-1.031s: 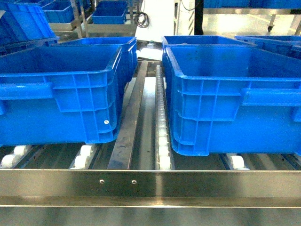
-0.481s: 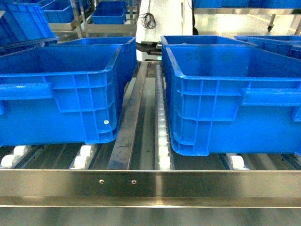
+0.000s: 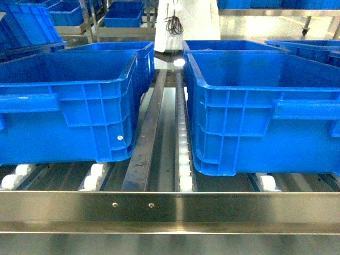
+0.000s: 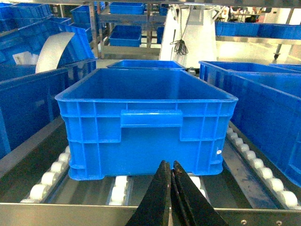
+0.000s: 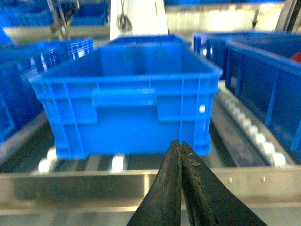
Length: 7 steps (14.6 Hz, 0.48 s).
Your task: Sort blue parts and orange caps into right shelf containers
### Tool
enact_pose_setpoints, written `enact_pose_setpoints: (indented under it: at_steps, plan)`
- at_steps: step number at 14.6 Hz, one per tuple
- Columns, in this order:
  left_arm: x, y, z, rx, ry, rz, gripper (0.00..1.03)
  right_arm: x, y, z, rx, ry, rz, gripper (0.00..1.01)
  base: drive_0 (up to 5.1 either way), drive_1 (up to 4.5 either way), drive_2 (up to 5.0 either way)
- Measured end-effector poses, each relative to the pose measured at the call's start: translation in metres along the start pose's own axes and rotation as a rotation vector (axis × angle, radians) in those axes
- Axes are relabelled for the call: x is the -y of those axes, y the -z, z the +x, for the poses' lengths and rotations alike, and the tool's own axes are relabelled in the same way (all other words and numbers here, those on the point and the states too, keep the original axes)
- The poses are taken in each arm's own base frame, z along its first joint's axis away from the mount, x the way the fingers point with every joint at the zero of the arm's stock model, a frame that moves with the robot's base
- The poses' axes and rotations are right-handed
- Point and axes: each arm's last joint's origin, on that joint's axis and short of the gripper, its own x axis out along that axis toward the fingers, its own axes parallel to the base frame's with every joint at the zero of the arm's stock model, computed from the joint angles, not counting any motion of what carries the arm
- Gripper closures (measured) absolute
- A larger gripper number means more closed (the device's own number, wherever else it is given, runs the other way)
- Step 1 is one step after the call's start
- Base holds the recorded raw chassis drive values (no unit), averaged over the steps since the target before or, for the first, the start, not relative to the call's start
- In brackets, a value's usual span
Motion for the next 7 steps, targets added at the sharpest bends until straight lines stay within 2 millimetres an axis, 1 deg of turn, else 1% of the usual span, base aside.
enact_pose_setpoints:
  at_steps: [1, 2, 3, 4, 6, 7]
  plan:
    - [0.0, 0.0, -0.002, 0.002, -0.002, 0.0, 1.01, 0.0, 0.005, -0.008, -0.04, 0.001, 0.0, 0.99, 0.0, 0.0, 0.0]
    - [0.0, 0.0, -0.003, 0.003, 0.001, 0.0, 1.01, 0.0, -0.001, -0.01, 0.024, -0.001, 0.0, 0.99, 0.0, 0.0, 0.0]
    - [0.0, 0.0, -0.004, -0.001, -0.001, 0.0, 1.01, 0.0, 0.003, -0.01, -0.005, 0.0, 0.0, 0.99, 0.0, 0.0, 0.0]
    - [0.0, 0.0, -0.005, 0.004, 0.001, 0.0, 1.01, 0.0, 0.002, -0.01, 0.001, 0.0, 0.0, 0.99, 0.0, 0.0, 0.0]
    - [0.0, 0.004, -0.016, -0.021, -0.003, 0.0, 1.01, 0.0, 0.002, -0.01, 0.001, 0.0, 0.0, 0.99, 0.0, 0.0, 0.0]
    - [0.0, 0.001, -0.016, 0.003, -0.002, -0.001, 1.01, 0.0, 0.002, -0.01, 0.004, 0.0, 0.0, 0.99, 0.0, 0.0, 0.0]
